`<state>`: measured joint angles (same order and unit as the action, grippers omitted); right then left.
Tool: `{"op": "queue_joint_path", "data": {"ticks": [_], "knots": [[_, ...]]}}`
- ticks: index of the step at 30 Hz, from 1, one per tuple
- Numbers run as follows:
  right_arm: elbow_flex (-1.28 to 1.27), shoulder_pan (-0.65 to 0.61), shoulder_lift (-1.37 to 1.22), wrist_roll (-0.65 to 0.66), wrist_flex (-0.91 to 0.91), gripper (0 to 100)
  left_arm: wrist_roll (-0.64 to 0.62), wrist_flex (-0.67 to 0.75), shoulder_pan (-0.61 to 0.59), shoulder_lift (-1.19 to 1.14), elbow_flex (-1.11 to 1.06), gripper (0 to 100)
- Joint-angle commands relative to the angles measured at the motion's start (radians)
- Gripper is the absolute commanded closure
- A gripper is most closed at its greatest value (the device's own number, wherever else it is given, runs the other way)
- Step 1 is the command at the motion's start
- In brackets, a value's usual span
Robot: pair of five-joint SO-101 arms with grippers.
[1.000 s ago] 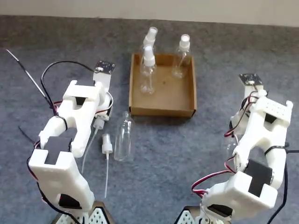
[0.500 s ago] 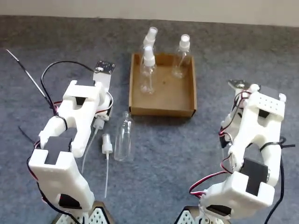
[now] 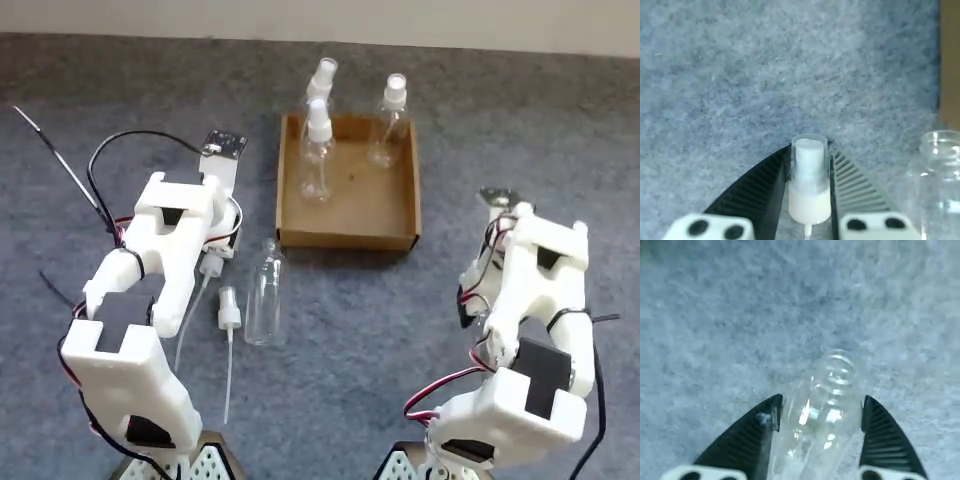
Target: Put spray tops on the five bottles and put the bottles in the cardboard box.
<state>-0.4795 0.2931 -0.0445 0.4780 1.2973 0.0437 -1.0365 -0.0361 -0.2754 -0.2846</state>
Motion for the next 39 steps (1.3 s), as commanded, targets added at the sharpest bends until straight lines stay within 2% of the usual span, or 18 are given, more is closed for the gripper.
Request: {"op": "queue_joint_path", "data": {"ticks": [1,5,11,13,17,21,24,33,39], "knots": [[-0.038,-0.016,0.005,-0.014,-0.062,80.6,-0.003,0.023,0.018,0.005,-0.001,93],[-0.041,-0.013,0.005,-0.011,-0.087,82.4,-0.003,0.023,0.018,0.005,-0.001,93],[-0.036,-0.012,0.01,-0.006,-0.09,99.7,-0.003,0.023,0.018,0.005,-0.001,93],[-0.035,-0.01,0.01,0.002,-0.087,99.0,-0.003,0.021,0.018,0.005,-0.001,93],[-0.018,0.005,0.01,0.114,-0.091,98.9,-0.003,0.02,0.016,0.005,-0.001,93],[0.113,0.05,0.001,0.104,-0.091,99.0,-0.003,0.023,0.004,0.005,-0.001,93],[0.242,0.071,-0.018,0.046,-0.099,99.0,-0.003,0.023,0.004,0.005,-0.002,93],[0.498,0.088,-0.292,0.043,-0.09,98.5,-0.002,0.025,0.004,0.005,-0.016,93],[0.611,0.09,-0.34,0.011,0.013,99.5,-0.002,0.046,0.004,0.005,-0.022,93]]}}
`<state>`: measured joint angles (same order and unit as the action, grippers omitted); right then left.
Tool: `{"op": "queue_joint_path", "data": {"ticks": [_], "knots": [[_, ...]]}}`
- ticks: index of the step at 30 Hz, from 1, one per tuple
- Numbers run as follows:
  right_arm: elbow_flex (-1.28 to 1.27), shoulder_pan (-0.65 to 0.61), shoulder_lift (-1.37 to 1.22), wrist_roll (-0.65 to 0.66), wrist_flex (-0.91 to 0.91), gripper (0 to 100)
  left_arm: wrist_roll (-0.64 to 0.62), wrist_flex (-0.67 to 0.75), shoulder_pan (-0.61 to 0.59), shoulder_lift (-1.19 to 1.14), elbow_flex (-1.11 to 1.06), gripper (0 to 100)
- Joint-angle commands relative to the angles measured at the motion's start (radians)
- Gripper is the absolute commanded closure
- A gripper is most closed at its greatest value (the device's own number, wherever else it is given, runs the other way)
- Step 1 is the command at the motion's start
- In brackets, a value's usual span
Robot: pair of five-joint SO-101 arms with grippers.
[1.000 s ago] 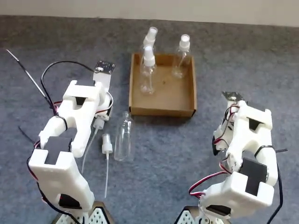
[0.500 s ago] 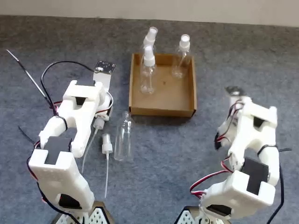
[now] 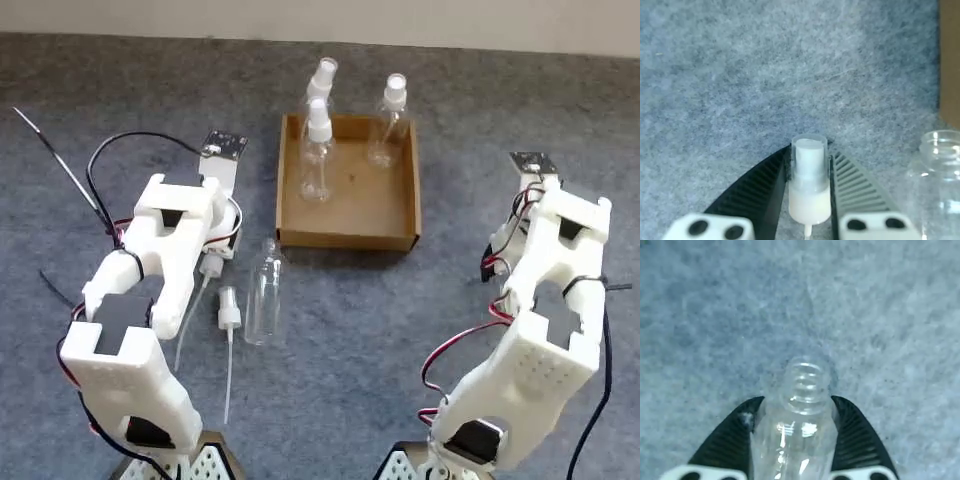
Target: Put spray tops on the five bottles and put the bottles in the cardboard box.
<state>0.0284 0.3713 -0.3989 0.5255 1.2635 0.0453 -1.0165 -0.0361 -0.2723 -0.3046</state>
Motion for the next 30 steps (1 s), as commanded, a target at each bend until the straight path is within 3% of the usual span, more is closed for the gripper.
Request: {"op": "queue_joint_path", "data": {"ticks": [1,9,15,19,30], "knots": [[0.14,0.012,0.015,-0.064,0.065,99.5,-0.003,0.026,0.005,0.002,-0.002,93],[0.43,-0.028,0.05,-0.163,0.242,99.5,-0.008,0.028,0.004,0.012,0.008,93],[0.441,-0.194,0.285,-0.27,0.265,99.5,-0.009,0.017,0.001,0.067,0.068,93],[0.245,-0.318,0.515,-0.316,0.196,99.5,-0.011,-0.02,0.001,0.17,0.094,93],[-0.734,-0.595,1.259,-0.321,-0.334,99.5,-0.028,-0.21,0.008,0.654,0.268,93]]}}
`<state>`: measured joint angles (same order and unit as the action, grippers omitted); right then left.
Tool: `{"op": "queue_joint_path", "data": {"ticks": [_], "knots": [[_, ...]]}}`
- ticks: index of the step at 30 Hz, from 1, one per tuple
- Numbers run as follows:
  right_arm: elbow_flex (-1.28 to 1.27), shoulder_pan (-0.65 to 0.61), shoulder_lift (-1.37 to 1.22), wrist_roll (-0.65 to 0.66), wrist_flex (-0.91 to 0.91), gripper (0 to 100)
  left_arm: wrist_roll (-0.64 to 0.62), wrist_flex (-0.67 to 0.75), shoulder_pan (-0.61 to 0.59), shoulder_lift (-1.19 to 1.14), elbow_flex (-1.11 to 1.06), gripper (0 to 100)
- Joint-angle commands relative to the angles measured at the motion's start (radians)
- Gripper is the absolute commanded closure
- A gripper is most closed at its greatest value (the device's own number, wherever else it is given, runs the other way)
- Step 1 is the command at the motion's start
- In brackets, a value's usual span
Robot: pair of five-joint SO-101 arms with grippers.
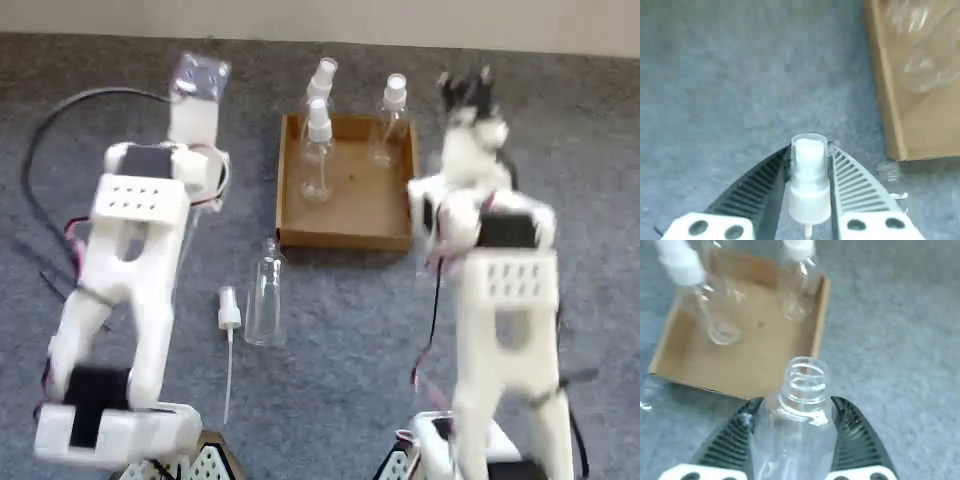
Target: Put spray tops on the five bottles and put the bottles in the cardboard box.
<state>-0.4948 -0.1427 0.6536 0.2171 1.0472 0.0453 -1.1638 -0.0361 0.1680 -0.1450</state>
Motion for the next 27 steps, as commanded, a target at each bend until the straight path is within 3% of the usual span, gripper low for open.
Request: {"op": "queue_joint_path", "data": {"ticks": [1,8,15,22,27], "knots": [[-0.272,-0.117,0.251,-0.012,-0.134,99.5,-0.052,-0.077,0.01,0.26,0.136,93],[-0.42,-0.334,0.387,-0.006,-0.254,99.5,-0.144,-0.084,0.145,0.473,0.309,93],[-0.493,-0.341,0.495,-0.012,-0.254,99.5,-0.218,-0.037,0.344,0.529,0.328,93],[-0.794,-0.372,0.757,-0.106,-0.506,99.5,-0.249,0.129,0.484,0.526,0.329,93],[-0.944,-0.374,0.935,-0.106,-0.524,99.5,-0.25,0.17,0.558,0.522,0.328,93]]}}
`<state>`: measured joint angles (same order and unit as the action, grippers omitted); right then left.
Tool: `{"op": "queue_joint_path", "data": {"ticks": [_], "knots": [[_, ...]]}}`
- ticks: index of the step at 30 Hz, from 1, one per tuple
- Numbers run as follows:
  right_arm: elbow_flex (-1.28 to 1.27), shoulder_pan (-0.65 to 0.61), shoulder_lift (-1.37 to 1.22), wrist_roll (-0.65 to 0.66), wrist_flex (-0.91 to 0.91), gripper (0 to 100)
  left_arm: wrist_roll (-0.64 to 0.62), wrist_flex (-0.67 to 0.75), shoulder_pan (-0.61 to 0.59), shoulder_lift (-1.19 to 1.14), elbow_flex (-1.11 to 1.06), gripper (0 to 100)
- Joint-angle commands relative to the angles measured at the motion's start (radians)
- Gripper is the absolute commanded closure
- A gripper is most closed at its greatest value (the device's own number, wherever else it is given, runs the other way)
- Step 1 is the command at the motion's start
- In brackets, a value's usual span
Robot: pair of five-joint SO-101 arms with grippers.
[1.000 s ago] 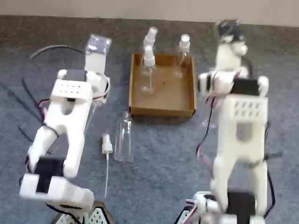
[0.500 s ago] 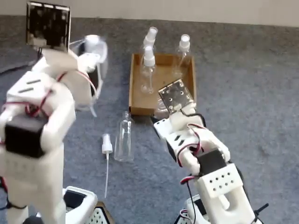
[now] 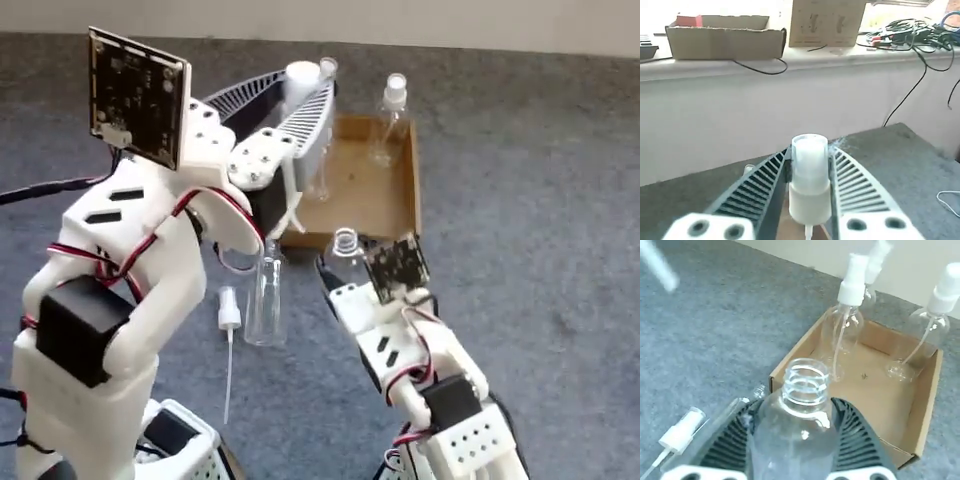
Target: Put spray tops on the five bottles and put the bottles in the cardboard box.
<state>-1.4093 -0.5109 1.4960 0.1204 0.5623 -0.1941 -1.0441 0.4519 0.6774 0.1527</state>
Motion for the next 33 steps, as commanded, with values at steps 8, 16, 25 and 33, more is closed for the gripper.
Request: {"op": "queue_joint_path", "data": {"ticks": [8,16,25,33], "knots": [[-0.062,-0.002,0.168,-0.011,-0.038,99.5,-0.011,0.106,0.18,0.012,-0.045,93],[-0.067,-0.002,0.168,-0.009,-0.038,99.5,-0.002,0.287,0.156,0.012,-0.232,93],[-0.068,-0.002,0.168,-0.009,-0.038,99.5,0.021,0.371,0.081,0.012,-0.328,93],[-0.068,-0.002,0.168,-0.009,-0.038,99.5,0.017,0.373,0.087,0.019,-0.421,93]]}}
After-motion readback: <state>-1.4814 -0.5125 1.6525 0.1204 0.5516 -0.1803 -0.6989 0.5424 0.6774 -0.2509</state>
